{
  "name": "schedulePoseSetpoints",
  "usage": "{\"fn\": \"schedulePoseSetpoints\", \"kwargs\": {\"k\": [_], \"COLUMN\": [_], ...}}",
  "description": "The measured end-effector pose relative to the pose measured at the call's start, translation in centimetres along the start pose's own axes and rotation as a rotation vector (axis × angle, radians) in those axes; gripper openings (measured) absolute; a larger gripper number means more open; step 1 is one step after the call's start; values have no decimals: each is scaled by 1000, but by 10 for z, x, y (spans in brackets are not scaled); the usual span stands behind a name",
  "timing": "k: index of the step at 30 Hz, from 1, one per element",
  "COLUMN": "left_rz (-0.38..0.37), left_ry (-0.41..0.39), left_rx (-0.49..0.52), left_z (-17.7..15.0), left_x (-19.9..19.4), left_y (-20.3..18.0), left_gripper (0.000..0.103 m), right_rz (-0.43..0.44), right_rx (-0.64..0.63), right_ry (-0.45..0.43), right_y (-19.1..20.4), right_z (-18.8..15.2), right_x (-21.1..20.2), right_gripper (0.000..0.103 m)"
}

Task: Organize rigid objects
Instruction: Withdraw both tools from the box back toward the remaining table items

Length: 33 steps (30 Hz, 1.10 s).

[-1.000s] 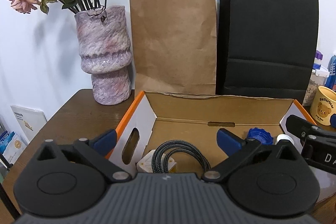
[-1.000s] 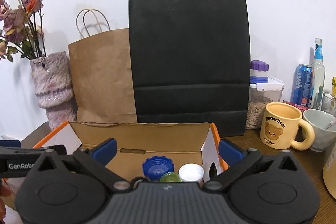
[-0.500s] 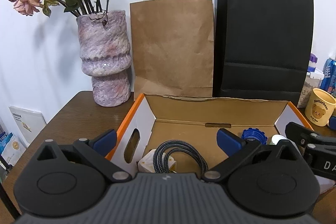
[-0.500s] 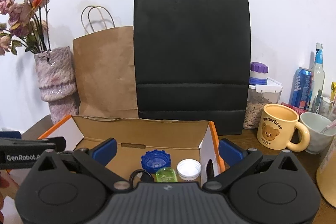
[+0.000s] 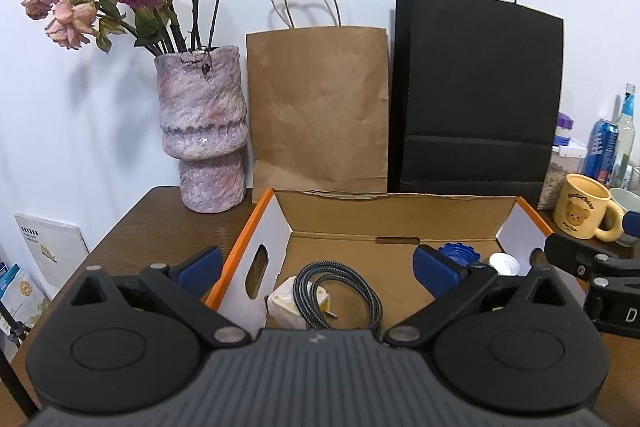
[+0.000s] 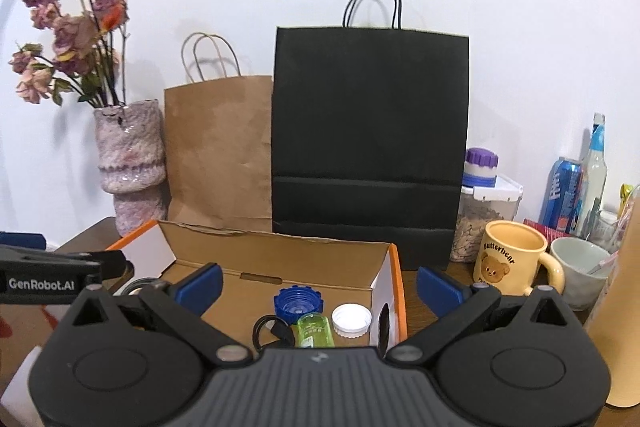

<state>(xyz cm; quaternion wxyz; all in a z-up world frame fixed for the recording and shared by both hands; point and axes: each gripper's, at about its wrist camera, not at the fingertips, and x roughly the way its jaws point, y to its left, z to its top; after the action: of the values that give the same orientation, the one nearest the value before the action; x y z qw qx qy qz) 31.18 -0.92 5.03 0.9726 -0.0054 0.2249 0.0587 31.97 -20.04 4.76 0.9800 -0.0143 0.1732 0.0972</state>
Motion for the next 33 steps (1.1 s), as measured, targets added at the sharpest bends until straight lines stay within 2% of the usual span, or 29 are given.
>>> {"fn": "schedulePoseSetpoints", "kwargs": {"k": [6,21,33], "left_rz": [-19,-45,-54], "left_ry": [1,17,61], "left_rx": [-1,1,5], "left_z": [-11,-43,-68], "left_x": [-21,-73,-95], "left_y": [4,18,25], "left_gripper": [103,103,103], "right_rz": [21,33,38], "right_rx": [-18,-56,-72], "right_ry": [1,94,167], "right_y": [2,16,23], "right_z": [-7,-48,-73], "right_x": [-26,-65,-88], "right_gripper": [103,103,103]}}
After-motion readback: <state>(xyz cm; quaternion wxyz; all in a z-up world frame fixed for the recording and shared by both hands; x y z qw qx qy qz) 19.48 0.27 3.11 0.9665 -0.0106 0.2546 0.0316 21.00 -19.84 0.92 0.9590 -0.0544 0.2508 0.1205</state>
